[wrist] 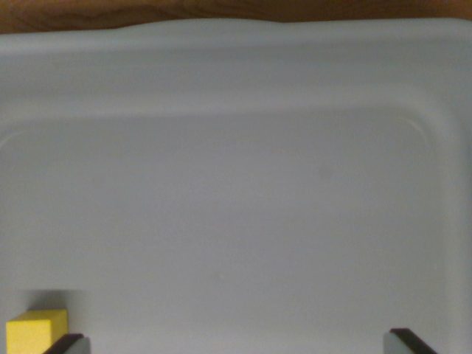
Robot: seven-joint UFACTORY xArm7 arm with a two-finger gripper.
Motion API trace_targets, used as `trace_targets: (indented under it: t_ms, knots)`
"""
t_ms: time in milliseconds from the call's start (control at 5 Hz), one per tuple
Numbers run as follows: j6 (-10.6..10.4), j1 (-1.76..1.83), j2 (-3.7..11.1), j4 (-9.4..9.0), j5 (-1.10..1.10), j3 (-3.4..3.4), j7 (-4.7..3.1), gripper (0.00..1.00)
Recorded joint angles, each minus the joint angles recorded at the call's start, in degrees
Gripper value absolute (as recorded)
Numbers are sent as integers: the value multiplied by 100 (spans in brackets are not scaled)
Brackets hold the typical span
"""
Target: Pick yellow cube
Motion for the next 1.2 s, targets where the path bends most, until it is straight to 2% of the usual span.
trace_targets:
  t_ms: [200,400,600,800,1000,1200]
  knots:
    - [0,0,0,0,0,0,0,0]
    - [-172,45,68,-132,4,46,73,0]
    - [-172,45,68,-132,4,46,73,0]
    - [-373,99,149,-287,8,101,159,0]
    - [-373,99,149,-287,8,101,159,0]
    - [-595,158,237,-457,12,161,253,0]
